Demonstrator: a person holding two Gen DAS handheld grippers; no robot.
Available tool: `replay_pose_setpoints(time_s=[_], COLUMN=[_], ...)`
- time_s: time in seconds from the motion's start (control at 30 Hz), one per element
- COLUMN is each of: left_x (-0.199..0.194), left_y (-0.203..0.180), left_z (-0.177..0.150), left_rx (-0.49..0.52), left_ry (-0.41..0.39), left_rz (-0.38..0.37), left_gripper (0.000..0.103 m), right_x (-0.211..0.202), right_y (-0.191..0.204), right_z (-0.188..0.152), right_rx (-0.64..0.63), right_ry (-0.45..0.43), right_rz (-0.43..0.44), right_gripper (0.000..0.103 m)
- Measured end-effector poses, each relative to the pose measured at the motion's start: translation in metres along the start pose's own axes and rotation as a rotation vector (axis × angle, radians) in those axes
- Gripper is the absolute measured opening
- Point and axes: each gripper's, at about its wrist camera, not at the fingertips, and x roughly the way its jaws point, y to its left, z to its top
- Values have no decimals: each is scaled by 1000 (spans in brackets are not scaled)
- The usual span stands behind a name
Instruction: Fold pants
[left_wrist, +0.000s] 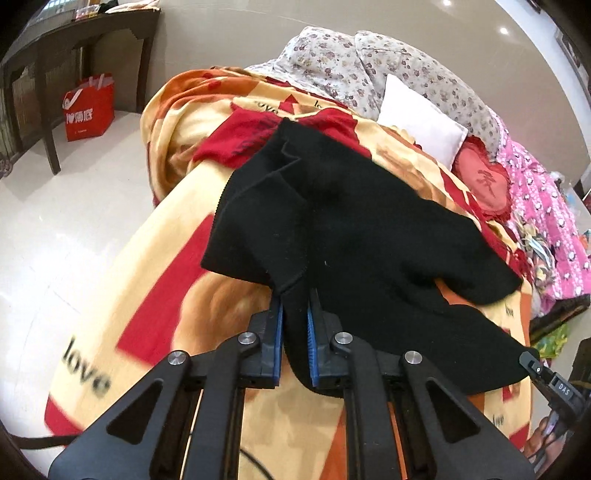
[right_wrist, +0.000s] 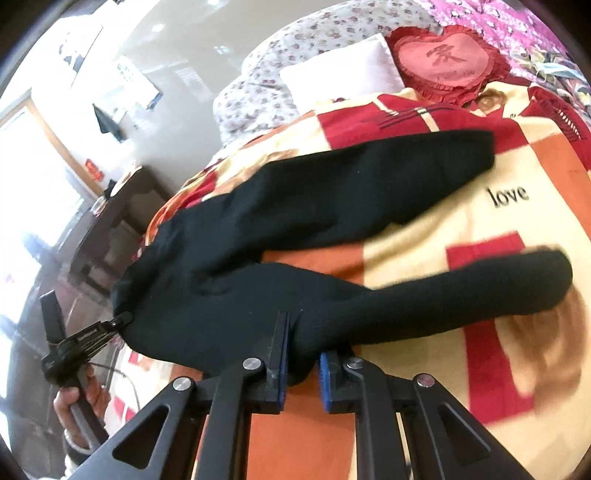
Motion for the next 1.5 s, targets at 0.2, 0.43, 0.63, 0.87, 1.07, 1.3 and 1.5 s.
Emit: replay_pose_setpoints(time_s=[0.2, 0.43, 0.63, 0.87, 1.07, 1.3, 1.5], left_x=[12, -1, -9, -29, -29, -2, 30], left_y=[27, 11, 16, 21, 4, -59, -99], left_z=[-36, -35, -36, -33, -22, -30, -45], left_rx=[-32, 61, 90, 89, 98, 210, 306], left_ry=[97, 55, 52, 10, -1, 44, 125], left_rz=[52, 108, 170, 211, 164, 43, 14], left_gripper=[10, 11, 14, 14, 17, 17, 17], right_x=[10, -34, -86, -44, -32, 21, 93], right_y=[-14, -51, -81, -133, -102, -74, -70], right_z=[-45, -50, -24, 1, 11, 66, 82], right_rx=[25, 68, 56, 142, 26, -74, -110], right_ry=[159, 129, -20, 37, -75, -71, 73], right_rz=[1, -88, -341, -296, -231, -256, -215], right_gripper=[13, 20, 39, 41, 17, 14, 14])
